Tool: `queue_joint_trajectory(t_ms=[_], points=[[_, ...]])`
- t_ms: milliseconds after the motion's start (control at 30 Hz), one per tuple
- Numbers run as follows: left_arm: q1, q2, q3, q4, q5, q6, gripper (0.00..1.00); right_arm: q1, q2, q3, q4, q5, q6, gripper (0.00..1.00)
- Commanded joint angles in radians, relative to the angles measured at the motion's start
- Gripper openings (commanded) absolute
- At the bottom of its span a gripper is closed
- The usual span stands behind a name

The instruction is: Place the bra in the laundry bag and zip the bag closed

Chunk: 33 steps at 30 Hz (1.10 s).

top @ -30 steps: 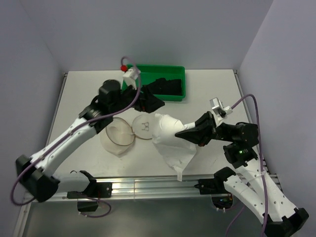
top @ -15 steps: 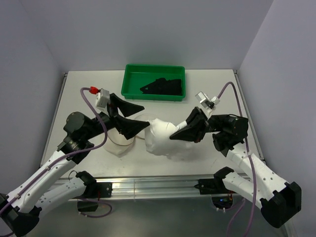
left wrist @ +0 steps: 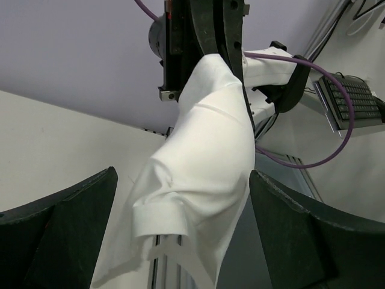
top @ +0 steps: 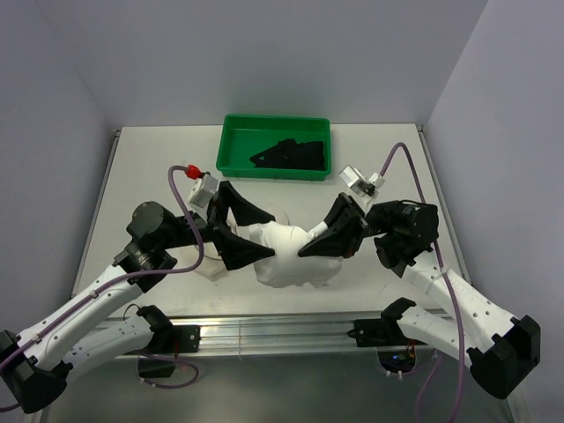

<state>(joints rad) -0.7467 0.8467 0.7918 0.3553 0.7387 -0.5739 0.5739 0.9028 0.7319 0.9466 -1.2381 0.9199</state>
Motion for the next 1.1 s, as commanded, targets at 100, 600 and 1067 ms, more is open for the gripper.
queue_joint_trajectory(t_ms=[100,600,1067], points=[[-0.022,-0.001,-0.011,0.059,0.027,-0.018,0.62,0.017,-0.005,0.057,-0.055,0.017,-0.067,0.00],[-0.022,-0.103,0.043,-0.126,-0.268,0.098,0.00,0.017,-0.296,0.070,-1.035,0.524,-0.621,0.85],[-0.031,0.090,0.265,-0.447,0.025,0.282,0.00,0.020,-0.123,0.418,-1.269,0.499,-0.900,1.00]])
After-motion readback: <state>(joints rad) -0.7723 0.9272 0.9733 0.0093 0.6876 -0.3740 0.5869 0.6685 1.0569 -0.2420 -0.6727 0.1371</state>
